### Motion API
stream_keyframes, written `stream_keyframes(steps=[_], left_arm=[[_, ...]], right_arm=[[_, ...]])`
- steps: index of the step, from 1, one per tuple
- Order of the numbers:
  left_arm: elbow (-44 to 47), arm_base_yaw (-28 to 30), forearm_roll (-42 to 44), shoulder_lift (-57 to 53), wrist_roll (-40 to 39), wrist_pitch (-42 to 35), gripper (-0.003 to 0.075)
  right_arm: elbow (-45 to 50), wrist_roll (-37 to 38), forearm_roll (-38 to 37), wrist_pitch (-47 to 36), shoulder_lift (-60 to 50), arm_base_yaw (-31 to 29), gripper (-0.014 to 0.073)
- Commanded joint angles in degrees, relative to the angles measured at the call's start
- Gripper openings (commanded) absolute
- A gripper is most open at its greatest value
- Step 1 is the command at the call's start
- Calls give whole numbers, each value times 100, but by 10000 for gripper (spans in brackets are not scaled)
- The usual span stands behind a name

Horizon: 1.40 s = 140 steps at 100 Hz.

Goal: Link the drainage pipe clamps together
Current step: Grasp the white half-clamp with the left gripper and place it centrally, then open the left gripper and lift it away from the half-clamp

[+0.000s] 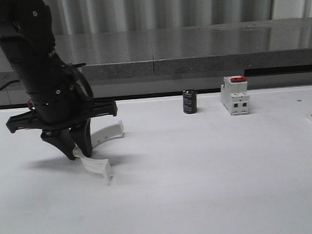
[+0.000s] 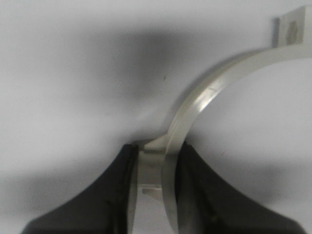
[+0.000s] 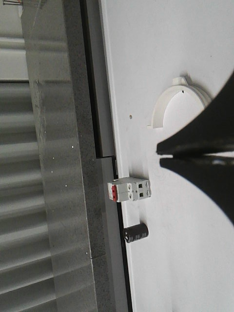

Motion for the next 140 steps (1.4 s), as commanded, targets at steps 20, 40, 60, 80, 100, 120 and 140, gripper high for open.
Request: stream_keyframes(steps=[20, 40, 60, 80, 100, 120, 140], left_arm=[[-151, -57, 4, -228, -105, -167, 65], [-151, -57, 4, -228, -105, -104, 375], [-151, -57, 147, -252, -94, -89, 513], [-151, -57, 553, -684, -94, -89, 513], [-22, 106, 1135, -1658, -70, -167, 513], [371, 709, 1314, -2906, 269, -181, 513], [1134, 1605, 631, -4291, 1072, -322, 513]], right_arm=[[-113, -31, -46, -482, -108, -22, -67], [-113, -31, -46, -482, -108, -22, -67], [-113, -31, -46, -482, -108, -22, -67], [-113, -31, -46, -482, -108, -22, -67], [-113, -31, -46, -482, -108, -22, -67], [-113, -31, -46, -482, -108, -22, -67], [-113, -31, -46, -482, -108, -22, -67]])
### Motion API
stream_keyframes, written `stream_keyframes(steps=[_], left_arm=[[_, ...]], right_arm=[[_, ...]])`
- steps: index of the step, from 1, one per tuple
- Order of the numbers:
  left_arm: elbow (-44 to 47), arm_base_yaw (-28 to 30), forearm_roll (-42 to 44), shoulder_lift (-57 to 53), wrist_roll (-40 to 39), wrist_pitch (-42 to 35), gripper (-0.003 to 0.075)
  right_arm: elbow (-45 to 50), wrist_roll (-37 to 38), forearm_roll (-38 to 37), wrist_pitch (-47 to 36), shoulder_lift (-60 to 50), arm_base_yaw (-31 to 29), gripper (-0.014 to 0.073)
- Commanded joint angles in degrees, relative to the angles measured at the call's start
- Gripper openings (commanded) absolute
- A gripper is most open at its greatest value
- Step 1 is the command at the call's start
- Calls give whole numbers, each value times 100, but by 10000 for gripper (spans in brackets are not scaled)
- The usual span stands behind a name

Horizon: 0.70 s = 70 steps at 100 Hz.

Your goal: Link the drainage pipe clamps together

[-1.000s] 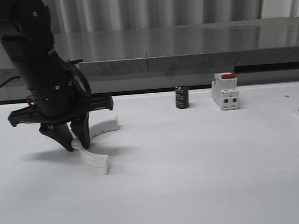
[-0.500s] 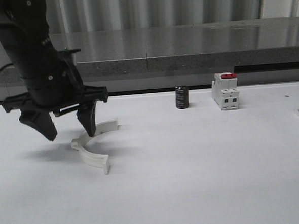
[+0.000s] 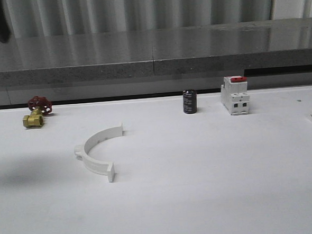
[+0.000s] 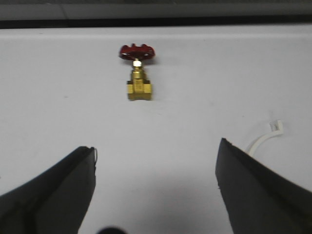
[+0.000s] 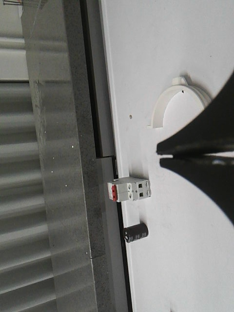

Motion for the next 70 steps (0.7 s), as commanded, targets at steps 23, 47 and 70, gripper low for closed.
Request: stream_keyframes(steps=[23, 47, 70], left_arm=[[1405, 720, -582, -2318, 621, -370, 513], [2770, 720, -567, -3876, 621, -358, 513], [3710, 720, -539, -4985, 621, -344, 513]], right_arm=[[-113, -31, -46, -482, -108, -22, -67], [-113, -31, -46, -489, -108, -22, -67], [-113, -31, -46, -489, -108, -22, -67]])
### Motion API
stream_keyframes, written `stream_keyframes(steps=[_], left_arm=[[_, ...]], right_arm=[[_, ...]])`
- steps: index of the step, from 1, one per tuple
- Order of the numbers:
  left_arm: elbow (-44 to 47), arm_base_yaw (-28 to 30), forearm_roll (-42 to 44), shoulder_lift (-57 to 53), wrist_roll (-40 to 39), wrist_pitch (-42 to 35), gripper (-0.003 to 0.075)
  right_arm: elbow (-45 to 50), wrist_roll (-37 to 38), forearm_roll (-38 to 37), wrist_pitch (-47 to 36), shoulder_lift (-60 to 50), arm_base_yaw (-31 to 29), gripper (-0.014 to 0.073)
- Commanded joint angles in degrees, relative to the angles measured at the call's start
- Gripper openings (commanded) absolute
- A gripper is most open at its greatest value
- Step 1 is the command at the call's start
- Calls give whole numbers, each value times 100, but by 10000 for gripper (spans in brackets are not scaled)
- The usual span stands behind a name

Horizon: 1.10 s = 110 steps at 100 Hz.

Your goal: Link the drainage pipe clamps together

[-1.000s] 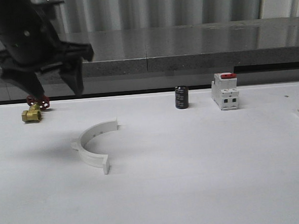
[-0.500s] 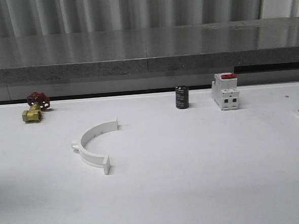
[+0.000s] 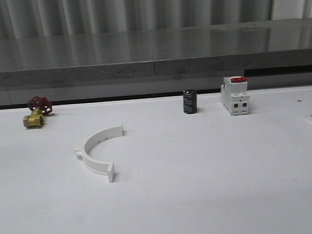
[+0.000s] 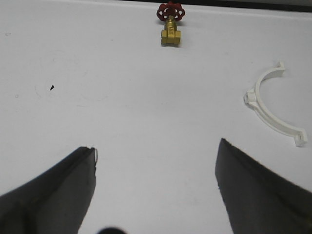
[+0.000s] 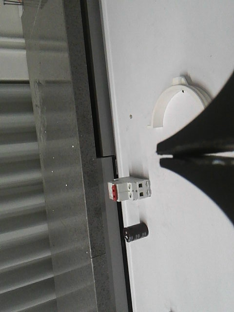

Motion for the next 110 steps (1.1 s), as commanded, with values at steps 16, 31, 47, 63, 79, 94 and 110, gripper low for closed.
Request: stream_keyframes(steps=[16, 31, 47, 63, 79, 94, 110], left_arm=[[346, 15, -14, -627, 8, -342, 445], [346, 15, -11, -671, 8, -390, 202], [346, 15, -11, -671, 8, -526, -19], [346, 15, -11, -671, 8, -539, -20], [346, 15, -11, -671, 8, -539, -20], [346, 15, -11, -671, 8, -539, -20], [346, 15, -11, -671, 8, -539, -20]], right_arm=[[-113, -31, -46, -608, -108, -22, -67], [-130, -31, -46, -606, -108, -22, -67], [-384, -31, -20, -362, -4, -22, -67], [-992, -31, 46, 119, 637, -22, -67], [-2023, -31, 46, 964, 1848, -22, -67], [-3181, -31, 46, 2195, 3294, -22, -67], [-4036, -31, 46, 2687, 4713, -22, -67]])
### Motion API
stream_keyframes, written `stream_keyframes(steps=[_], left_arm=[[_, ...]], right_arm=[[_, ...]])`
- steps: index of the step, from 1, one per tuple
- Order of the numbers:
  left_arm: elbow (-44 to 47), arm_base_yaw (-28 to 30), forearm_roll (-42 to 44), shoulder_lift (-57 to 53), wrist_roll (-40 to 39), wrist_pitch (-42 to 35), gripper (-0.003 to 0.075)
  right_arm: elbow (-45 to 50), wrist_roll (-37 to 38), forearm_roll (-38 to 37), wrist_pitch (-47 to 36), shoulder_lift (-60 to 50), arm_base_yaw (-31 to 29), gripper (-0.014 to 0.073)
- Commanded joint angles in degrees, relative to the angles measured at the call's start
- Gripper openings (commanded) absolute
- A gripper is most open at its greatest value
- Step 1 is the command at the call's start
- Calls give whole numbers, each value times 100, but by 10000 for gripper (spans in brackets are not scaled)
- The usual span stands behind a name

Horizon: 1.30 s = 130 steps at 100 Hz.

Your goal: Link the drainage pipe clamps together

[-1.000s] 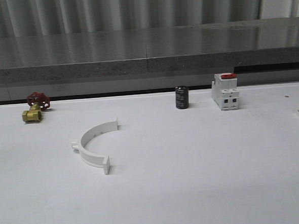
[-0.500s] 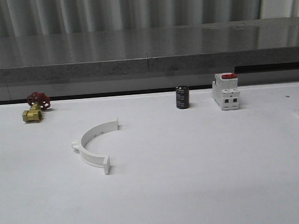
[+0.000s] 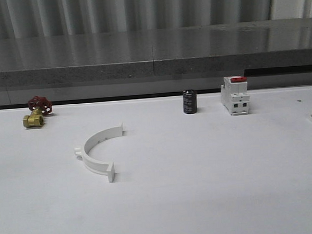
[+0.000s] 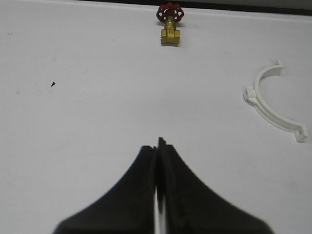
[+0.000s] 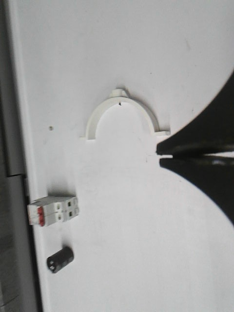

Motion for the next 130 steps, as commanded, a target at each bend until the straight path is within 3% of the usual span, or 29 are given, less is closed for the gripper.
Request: stream_keyframes(steps=[1, 31, 38, 47, 64, 71, 88, 108, 130], left_arm=[[-151, 15, -11, 24, 8, -459, -20], [-151, 15, -11, 24, 8, -459, -20], [-151, 15, -11, 24, 8, -459, -20], [-151, 15, -11, 24, 8, -459, -20], [-151, 15, -11, 24, 8, -459, -20], [-151, 15, -11, 24, 8, -459, -20], [-151, 15, -11, 24, 8, -459, -20], [-151, 15, -11, 24, 8, -459, -20], [-151, 15, -11, 24, 8, -459, -20]], right_arm=[[-571, -31, 13, -114, 632, -22, -67], [-974, -31, 104, -195, 2093, -22, -60], [-974, -31, 171, -138, 2247, -22, -18], [-974, -31, 204, -67, 2356, -22, 104], [-974, -31, 204, -94, 2367, -22, 465], [-974, -31, 211, -152, 2367, -22, 561], [-1395, -31, 209, 202, 2662, -68, 571], [-2421, -60, 209, 740, 3519, -542, 561], [-3129, -641, 524, 851, 4647, -1016, 519]])
